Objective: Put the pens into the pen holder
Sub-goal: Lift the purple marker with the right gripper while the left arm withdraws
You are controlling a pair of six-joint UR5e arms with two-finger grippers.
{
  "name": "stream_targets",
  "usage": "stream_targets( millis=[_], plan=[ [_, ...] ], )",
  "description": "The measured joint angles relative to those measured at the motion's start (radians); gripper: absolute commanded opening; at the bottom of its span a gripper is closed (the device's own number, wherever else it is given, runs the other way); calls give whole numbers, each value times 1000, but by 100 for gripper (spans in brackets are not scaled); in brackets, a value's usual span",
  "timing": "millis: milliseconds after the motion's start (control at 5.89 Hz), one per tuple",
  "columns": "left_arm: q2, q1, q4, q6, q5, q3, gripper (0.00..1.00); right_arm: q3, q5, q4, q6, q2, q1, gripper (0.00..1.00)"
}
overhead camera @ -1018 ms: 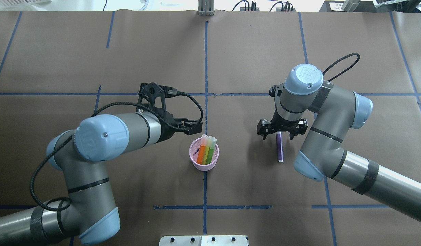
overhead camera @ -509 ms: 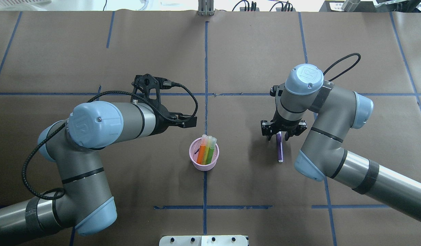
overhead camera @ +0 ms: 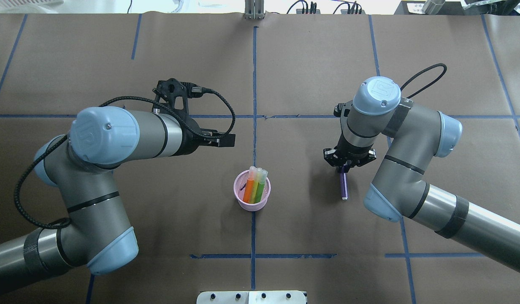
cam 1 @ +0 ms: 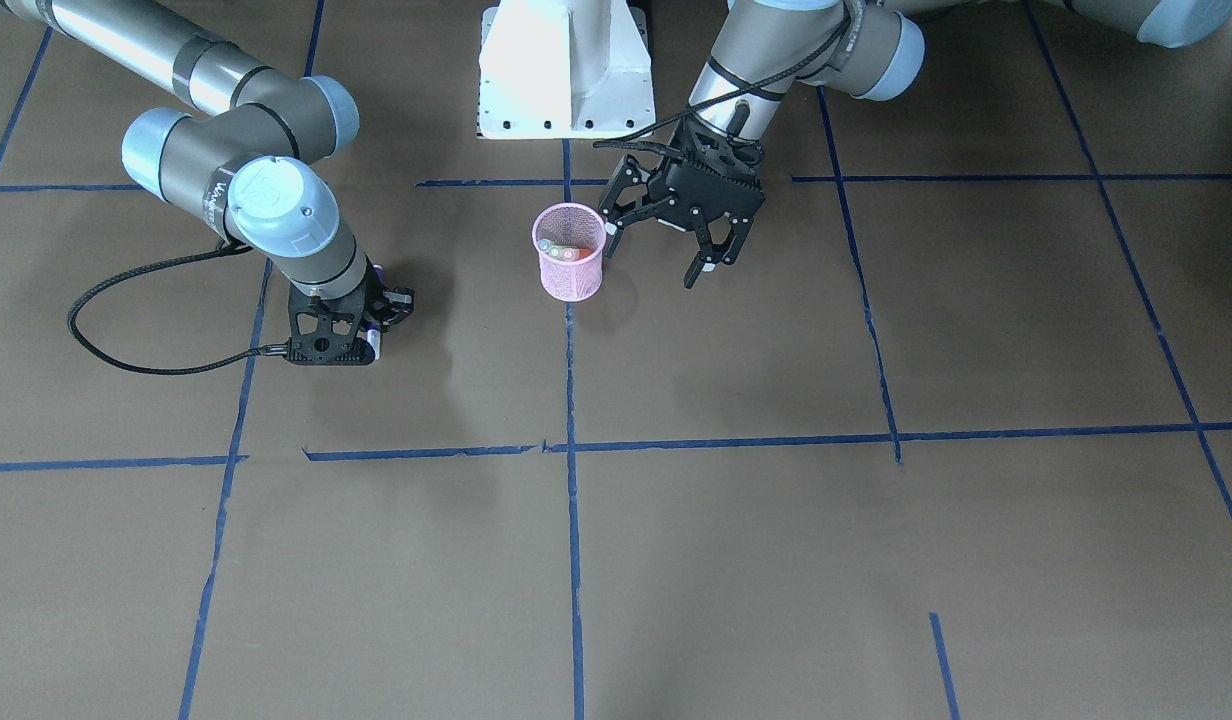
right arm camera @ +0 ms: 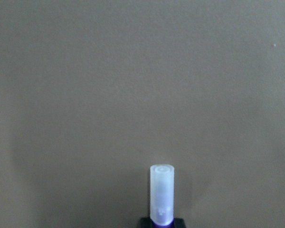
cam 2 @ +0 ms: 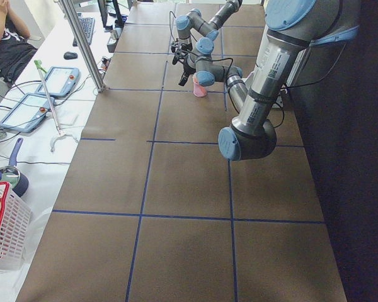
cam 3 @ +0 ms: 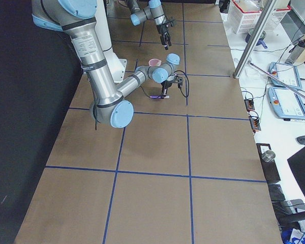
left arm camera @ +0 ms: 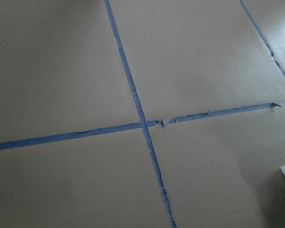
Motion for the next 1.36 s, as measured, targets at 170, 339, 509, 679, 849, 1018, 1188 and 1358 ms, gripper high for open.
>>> stream_targets(
  millis=[170, 339, 509, 679, 849, 1018, 1188, 1358],
  plan=[
    [7, -32, 21, 5, -42, 1, 100, 4, 0, 4, -4, 2, 8, 0],
    [17, -88, 70, 34, -122, 1, 100, 12, -1, 25, -2, 2, 17, 0],
    [37, -158, 137, 103, -224, 1, 100, 29, -4, 52, 1, 2, 28, 0],
    [76, -236, 212, 214, -322, 2, 100, 63, -24, 63, 3, 2, 38, 0],
    [123, -314, 275, 343, -402, 6, 100, 101, -64, 66, 3, 7, 42, 0],
    [173, -400, 333, 486, -470, 15, 100, 143, -108, 67, 2, 15, 42, 0],
    [218, -489, 391, 644, -516, 36, 100, 188, -158, 67, 1, 23, 42, 0],
    [251, -578, 437, 814, -538, 88, 100, 227, -204, 67, 1, 33, 40, 0]
  ],
)
